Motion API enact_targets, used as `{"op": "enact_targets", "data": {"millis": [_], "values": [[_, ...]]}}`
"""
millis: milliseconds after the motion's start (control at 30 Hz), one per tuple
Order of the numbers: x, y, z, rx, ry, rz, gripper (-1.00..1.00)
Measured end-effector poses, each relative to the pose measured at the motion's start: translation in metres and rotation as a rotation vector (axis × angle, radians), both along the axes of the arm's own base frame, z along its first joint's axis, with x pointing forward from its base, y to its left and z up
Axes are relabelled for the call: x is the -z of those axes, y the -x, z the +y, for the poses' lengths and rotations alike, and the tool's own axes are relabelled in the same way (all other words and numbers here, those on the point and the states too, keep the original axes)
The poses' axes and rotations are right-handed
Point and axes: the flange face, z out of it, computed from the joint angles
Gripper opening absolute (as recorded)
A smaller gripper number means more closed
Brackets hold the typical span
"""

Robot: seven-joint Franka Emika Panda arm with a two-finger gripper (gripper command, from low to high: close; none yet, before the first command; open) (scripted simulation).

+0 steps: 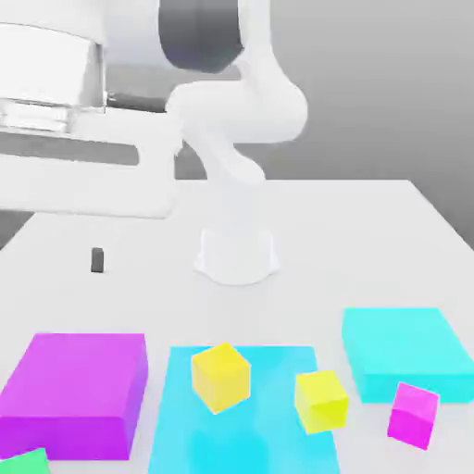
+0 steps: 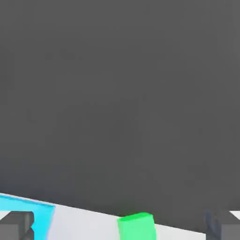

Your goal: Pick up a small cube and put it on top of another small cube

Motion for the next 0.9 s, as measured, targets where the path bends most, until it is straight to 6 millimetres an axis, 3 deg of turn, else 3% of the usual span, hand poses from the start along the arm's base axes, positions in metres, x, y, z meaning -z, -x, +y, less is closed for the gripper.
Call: {"op": "enact_targets", "data": {"millis": [167,333,467,500,733,833,900], "values": [[0.087,-0.005,-0.034,-0.065,-0.018,0.116,0.00],[0.178,0.007,-0.067,-0.125,-0.058,0.223,0.00],[0.244,0.011,-0.074,-0.139,-0.070,0.245,0.00],[0.257,0.011,-0.074,-0.139,-0.071,0.246,-1.00],[0.258,0.012,-0.074,-0.140,-0.072,0.247,-1.00],[0.220,0.011,-0.075,-0.140,-0.073,0.247,-1.00],[0.182,0.003,-0.081,-0.127,-0.037,0.213,-1.00]]}}
